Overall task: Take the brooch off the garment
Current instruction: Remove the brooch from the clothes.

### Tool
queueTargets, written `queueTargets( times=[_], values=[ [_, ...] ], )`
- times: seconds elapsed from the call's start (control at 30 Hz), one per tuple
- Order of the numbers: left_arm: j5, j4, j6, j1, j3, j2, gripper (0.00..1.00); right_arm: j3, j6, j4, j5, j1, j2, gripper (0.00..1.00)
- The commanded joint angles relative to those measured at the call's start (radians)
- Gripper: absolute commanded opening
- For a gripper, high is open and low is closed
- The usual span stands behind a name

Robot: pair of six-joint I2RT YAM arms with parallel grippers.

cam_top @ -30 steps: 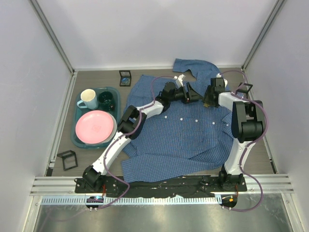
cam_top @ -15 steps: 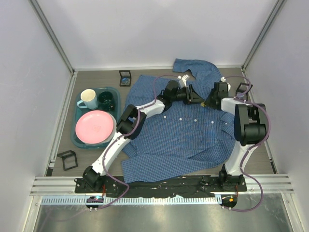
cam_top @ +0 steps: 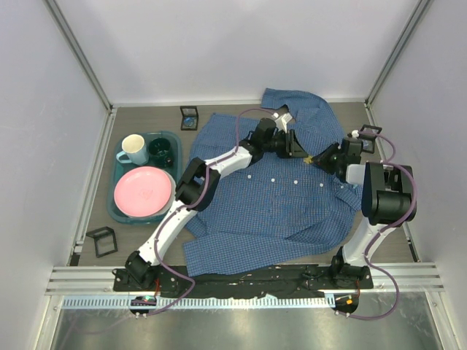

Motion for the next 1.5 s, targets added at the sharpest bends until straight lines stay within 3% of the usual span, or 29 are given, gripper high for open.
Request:
queueTargets(
  times=[0.0, 0.13, 0.4, 0.47, 0.53, 0.6, 0.77, 0.9, 0.97, 1.07, 1.47],
  values=[
    [-0.061, -0.124, 0.149, -0.003, 0.044, -0.087, 0.4, -0.031, 0.073, 0.118, -0.128, -0.02, -0.01, 0.29],
    [-0.134, -0.245, 0.278, -0.011, 0.046, -0.116, 0.42, -0.055, 0.121, 0.215, -0.193, -0.025, 0.008, 0.29],
    [-0.236, -0.331, 0.46, -0.04, 0.069, -0.133, 0.49, -0.072, 0.193, 0.313, -0.245, -0.048, 0.019, 0.28],
    [-0.266, -0.345, 0.484, -0.051, 0.092, -0.127, 0.51, -0.078, 0.181, 0.277, -0.178, -0.052, -0.002, 0.28],
    [-0.277, -0.356, 0.523, -0.06, 0.11, -0.117, 0.52, -0.042, 0.092, 0.096, -0.101, -0.052, -0.038, 0.32],
    [-0.268, -0.316, 0.525, -0.072, 0.112, -0.11, 0.49, -0.032, 0.058, 0.033, -0.044, -0.051, -0.05, 0.35],
    [-0.276, -0.305, 0.453, -0.078, 0.193, -0.03, 0.36, -0.021, 0.053, 0.029, -0.065, -0.051, -0.018, 0.35],
    [-0.285, -0.259, 0.424, -0.078, 0.196, -0.001, 0.33, -0.025, 0.052, 0.055, -0.081, -0.051, -0.013, 0.36],
    [-0.271, -0.244, 0.395, -0.078, 0.202, 0.024, 0.23, -0.026, 0.058, 0.06, -0.082, -0.051, -0.012, 0.36],
    [-0.265, -0.235, 0.372, -0.078, 0.202, 0.039, 0.18, -0.028, 0.06, 0.065, -0.07, -0.051, -0.016, 0.36],
    [-0.248, -0.222, 0.289, -0.069, 0.187, 0.076, 0.19, -0.038, 0.106, 0.178, -0.13, -0.051, 0.025, 0.36]
  ],
)
